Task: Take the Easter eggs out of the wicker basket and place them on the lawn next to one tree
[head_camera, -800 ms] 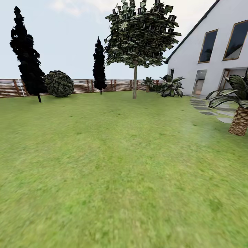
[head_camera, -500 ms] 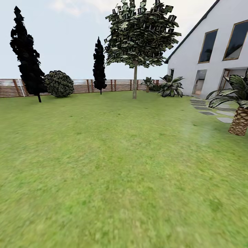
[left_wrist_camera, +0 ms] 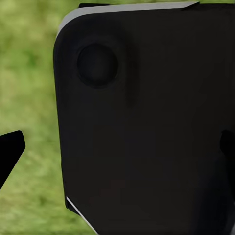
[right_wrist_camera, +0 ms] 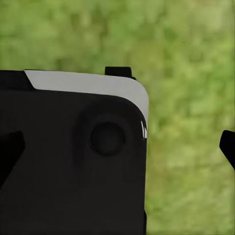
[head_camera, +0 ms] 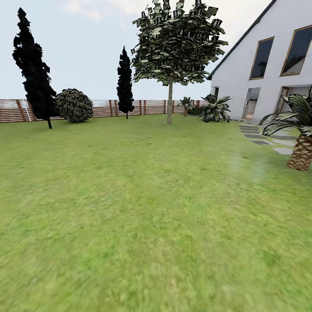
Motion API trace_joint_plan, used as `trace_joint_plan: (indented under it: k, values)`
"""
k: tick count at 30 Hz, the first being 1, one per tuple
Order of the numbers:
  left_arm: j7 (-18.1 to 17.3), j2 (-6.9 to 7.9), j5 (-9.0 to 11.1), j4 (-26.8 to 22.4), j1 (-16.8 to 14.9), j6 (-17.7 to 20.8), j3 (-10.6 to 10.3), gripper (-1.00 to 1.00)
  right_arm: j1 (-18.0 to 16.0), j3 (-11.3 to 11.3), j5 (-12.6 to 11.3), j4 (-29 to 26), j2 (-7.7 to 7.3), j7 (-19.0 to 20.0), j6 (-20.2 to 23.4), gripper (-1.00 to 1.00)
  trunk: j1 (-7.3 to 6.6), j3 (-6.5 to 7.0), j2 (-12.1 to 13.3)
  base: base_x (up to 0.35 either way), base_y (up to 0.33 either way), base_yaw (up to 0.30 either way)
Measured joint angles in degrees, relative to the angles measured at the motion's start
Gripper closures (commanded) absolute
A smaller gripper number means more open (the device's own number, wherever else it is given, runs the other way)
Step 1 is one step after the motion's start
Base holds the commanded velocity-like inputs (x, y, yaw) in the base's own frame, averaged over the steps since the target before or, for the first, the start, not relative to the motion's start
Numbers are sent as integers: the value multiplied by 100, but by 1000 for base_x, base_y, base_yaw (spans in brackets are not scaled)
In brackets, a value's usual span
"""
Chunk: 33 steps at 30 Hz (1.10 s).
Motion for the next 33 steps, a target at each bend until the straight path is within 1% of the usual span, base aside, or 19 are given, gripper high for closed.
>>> trace_joint_plan:
  k: [7, 12, 33]
  values:
    - [0, -5, 0, 5, 0, 0, 0, -100, 0, 4, 12, -20, -4, 1, 1, -100, 0, 0, 0, 0, 0, 0]
    - [0, -5, 0, 3, 0, 0, 0, -100, -1, 13, 86, -24, -18, 51, -13, -100, 0, 0, 0, 0, 0, 0]
    - [0, -5, 0, 7, 0, 0, 0, -100, 0, 12, 67, -1, -27, 11, -35, -100, 0, 0, 0, 0, 0, 0]
